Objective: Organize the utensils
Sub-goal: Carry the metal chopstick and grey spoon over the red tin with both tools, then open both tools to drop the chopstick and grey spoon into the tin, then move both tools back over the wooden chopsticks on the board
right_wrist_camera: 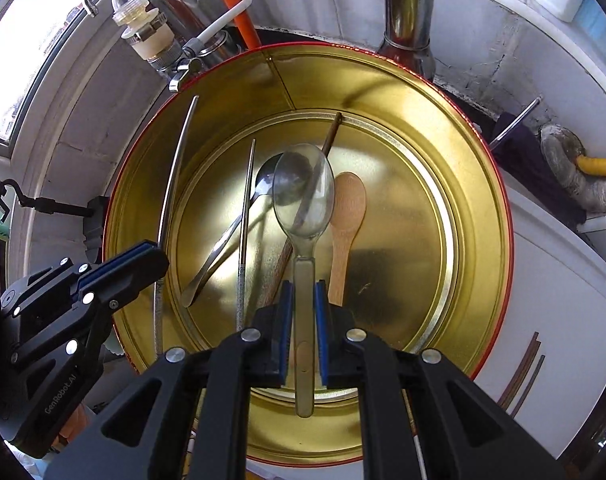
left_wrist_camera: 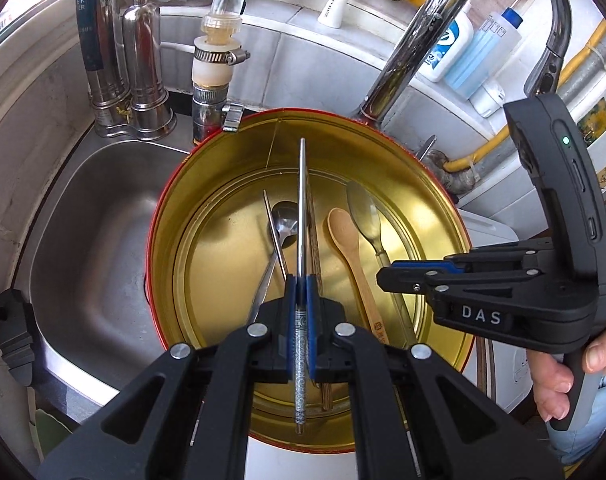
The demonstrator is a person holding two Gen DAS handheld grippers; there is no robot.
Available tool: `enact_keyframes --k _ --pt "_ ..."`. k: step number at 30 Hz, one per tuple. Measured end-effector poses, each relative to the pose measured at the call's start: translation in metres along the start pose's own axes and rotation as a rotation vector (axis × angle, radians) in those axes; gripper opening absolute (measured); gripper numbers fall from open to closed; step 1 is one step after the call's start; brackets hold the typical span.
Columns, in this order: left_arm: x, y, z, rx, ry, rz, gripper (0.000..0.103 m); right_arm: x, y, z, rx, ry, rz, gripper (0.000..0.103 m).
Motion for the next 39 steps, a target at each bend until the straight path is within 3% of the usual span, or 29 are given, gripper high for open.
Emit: enact_keyframes --k 3,5,7,9,10,11,21,31,39 --pt "0.005 0.003 -0.003 -0.054 -0.031 -0.018 0.005 0.0 0.009 -0.001 0.007 0.001 -0.027 0.013" --pt "0.01 0.006 -0.004 -0.085 -0.047 -0.022 0.006 0.001 0.017 -0.001 0.015 0.003 -0.057 0.02" --pt "0.014 0.007 -0.006 -0.116 -0.066 -0.022 0.008 0.002 0.025 -0.003 0.028 -0.008 -0.093 0.04" --pt "0.017 0.01 -0.006 -0.141 -0.075 -0.024 0.026 0.002 0.03 -0.005 0.038 -0.019 -0.123 0.052" --pt "0.019 0.011 -0.006 -0.152 -0.079 -0.03 0.048 0.003 0.031 -0.006 0.038 -0.023 -0.13 0.059" --pt "0.02 0.014 -0.006 -0.16 -0.081 -0.044 0.061 0.004 0.032 -0.007 0.037 -0.028 -0.135 0.062" --pt "0.028 0.022 -0.002 -0.147 -0.048 -0.058 0.069 0.017 0.031 -0.009 0.007 -0.066 -0.153 0.086" --pt "0.034 0.029 0.003 -0.125 -0.013 -0.068 0.069 0.027 0.032 -0.008 -0.011 -0.065 -0.141 0.09" --pt "0.036 0.037 0.009 -0.107 0.029 -0.09 0.072 0.035 0.036 -0.026 -0.053 -0.17 -0.152 0.091"
Point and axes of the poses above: each gripper's, at about its wrist camera, not at the fingertips, and y roughly against the way its jaws point, z to its left, x to its underside, the point moved 4 cm from there along -y, roughly the way its jaws point, and after that the axes turned 4 degrees about -x, right-handed, at the moved point
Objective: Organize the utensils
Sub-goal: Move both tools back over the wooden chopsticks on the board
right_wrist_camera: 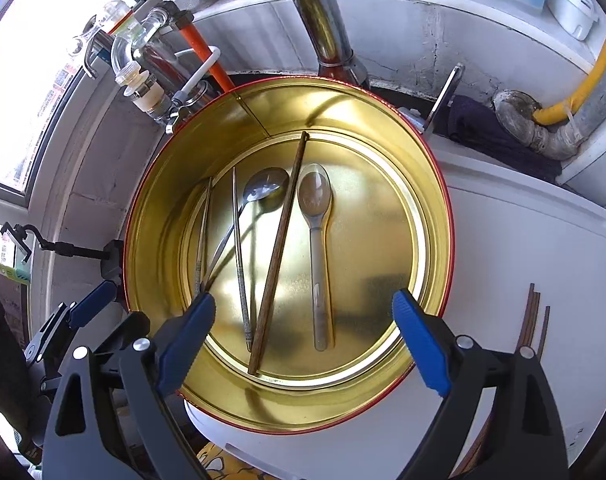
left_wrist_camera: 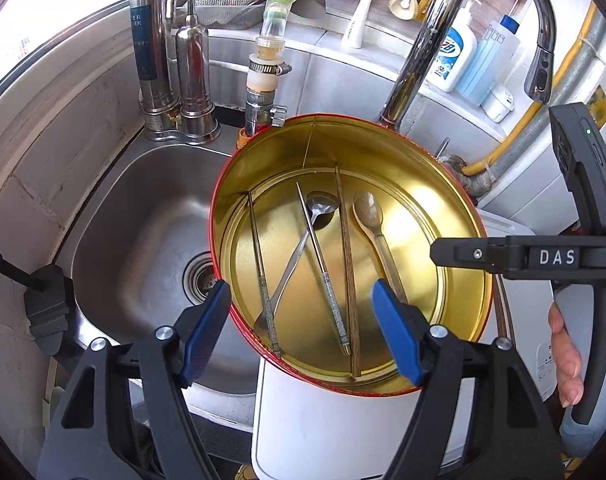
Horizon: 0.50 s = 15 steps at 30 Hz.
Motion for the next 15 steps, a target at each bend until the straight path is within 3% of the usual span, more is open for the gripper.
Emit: enact_keyframes --k 15 --pt "0.017 0.018 -0.008 0.003 -0.023 -0.006 0.072 0.02 0.042 -0.011 -0.034 -0.036 -0.078 0.091"
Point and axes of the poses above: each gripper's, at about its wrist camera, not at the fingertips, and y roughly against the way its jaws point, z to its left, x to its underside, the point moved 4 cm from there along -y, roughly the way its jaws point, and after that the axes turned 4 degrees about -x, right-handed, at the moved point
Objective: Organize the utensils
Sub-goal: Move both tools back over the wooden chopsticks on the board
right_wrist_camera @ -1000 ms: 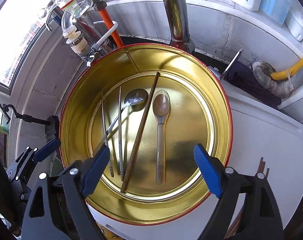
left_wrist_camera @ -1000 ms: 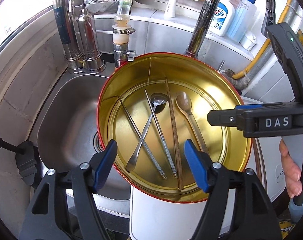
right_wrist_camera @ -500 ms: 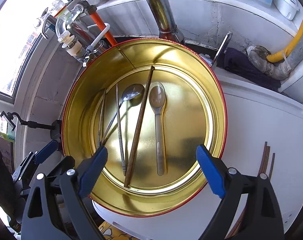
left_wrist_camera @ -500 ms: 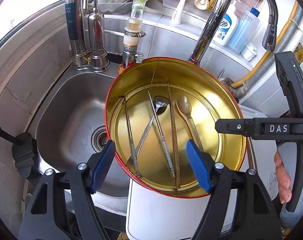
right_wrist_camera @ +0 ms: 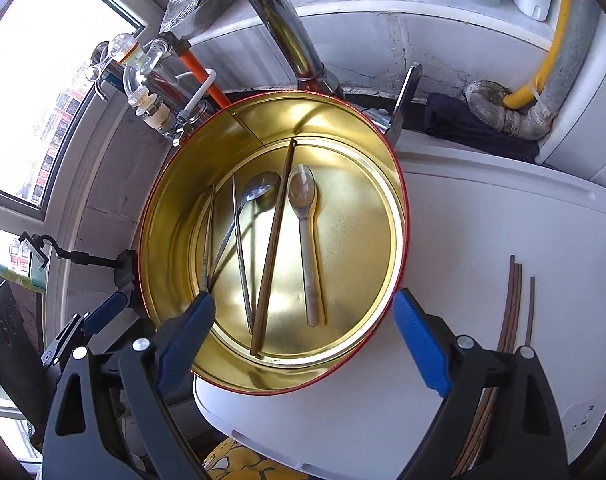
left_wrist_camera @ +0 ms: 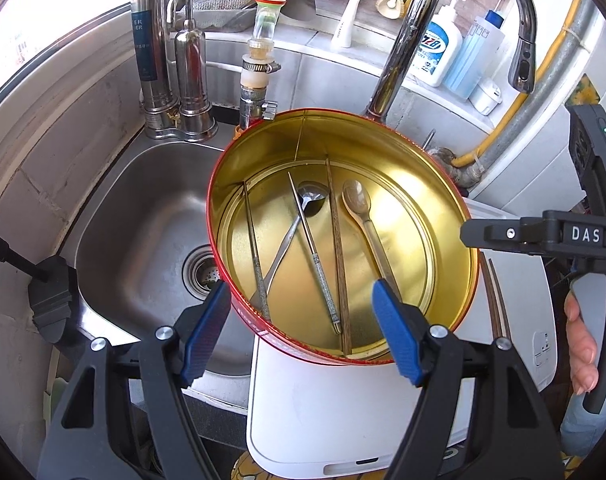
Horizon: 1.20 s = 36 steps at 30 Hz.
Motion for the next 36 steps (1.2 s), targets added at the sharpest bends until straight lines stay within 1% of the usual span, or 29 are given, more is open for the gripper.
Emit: enact_keyframes --k 4,10,14,20,29,36 --pt "0.004 0.005 -0.006 0.001 -0.012 -0.003 0.072 0.007 0.016 -0.007 -0.001 -0.01 -0.033 0.091" --pt "0.01 0.009 -0.019 0.022 -0.032 0.006 0.072 0.019 0.029 -0.029 0.001 -0.055 -0.054 0.091" --pt "0.017 0.006 -0.031 0.049 -0.037 0.035 0.072 0.027 0.034 -0.046 -0.001 -0.089 -0.05 0.091" --pt "0.023 0.004 -0.057 0.068 -0.082 0.058 0.072 0.037 0.04 -0.07 -0.004 -0.133 -0.05 0.091" --pt "0.028 0.0 -0.098 0.118 -0.137 0.085 0.072 0.056 0.047 -0.107 0.029 -0.176 -0.045 0.091" --pt "0.033 -0.004 -0.128 0.14 -0.183 0.1 0.072 0.064 0.054 -0.135 0.042 -0.209 -0.039 0.091"
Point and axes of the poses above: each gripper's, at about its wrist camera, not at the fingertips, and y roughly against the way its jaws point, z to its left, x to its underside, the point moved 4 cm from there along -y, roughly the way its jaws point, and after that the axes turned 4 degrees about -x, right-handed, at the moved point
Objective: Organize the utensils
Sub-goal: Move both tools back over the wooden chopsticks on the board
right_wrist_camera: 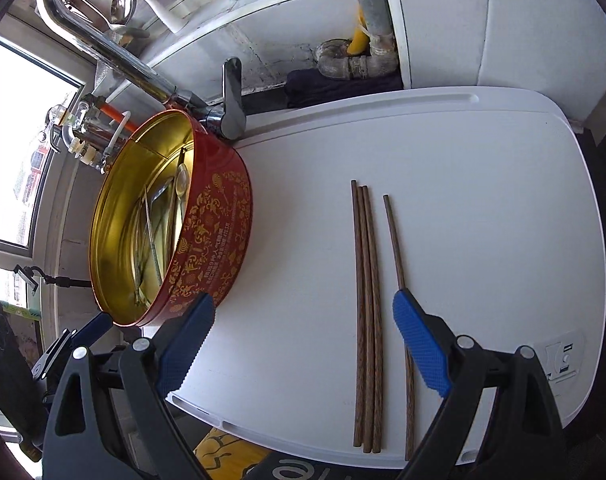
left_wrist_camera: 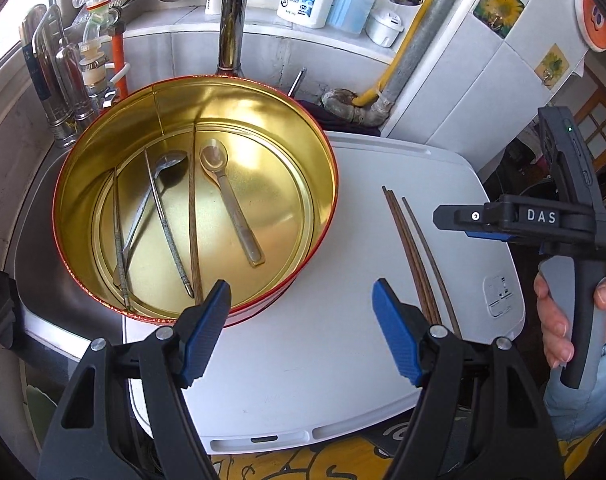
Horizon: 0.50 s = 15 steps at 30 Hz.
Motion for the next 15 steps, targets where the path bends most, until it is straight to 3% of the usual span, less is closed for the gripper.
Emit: enact_keyframes --k 15 --pt "0.005 -0.026 -0.057 0.043 -0.083 0.056 0.072 0.002 0.006 -0.056 0.053 -0.023 0.002 0.091"
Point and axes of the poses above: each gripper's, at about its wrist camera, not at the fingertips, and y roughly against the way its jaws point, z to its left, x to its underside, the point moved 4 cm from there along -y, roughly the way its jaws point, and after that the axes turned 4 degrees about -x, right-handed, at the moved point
